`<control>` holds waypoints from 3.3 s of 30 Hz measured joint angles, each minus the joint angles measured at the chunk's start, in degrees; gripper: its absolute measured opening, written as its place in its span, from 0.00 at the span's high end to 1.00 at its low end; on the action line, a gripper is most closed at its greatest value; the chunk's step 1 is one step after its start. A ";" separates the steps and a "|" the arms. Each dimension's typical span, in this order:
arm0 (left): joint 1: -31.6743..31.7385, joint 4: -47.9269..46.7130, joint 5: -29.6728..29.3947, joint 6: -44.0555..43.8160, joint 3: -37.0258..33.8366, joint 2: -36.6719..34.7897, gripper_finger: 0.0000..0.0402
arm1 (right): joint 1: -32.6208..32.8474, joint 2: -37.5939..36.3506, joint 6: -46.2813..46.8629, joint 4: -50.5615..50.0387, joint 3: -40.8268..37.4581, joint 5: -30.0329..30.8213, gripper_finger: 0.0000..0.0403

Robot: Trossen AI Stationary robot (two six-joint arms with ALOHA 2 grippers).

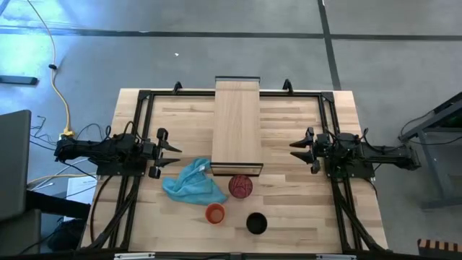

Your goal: Stack small to large cups/mugs on shelf

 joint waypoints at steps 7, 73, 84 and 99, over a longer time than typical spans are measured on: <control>0.00 0.02 0.00 2.21 0.00 0.00 0.67 | 0.00 0.00 0.00 -0.01 -0.01 0.00 0.61; -0.04 15.69 9.07 -62.41 0.00 0.18 0.67 | 0.00 1.62 52.04 0.44 0.08 5.59 0.61; -7.15 15.87 9.85 -66.69 0.02 6.20 0.67 | 0.00 2.71 38.61 24.84 0.06 4.77 0.61; -20.53 34.45 -4.95 -65.20 0.21 29.48 0.67 | 0.00 11.27 21.80 31.66 2.65 2.56 0.61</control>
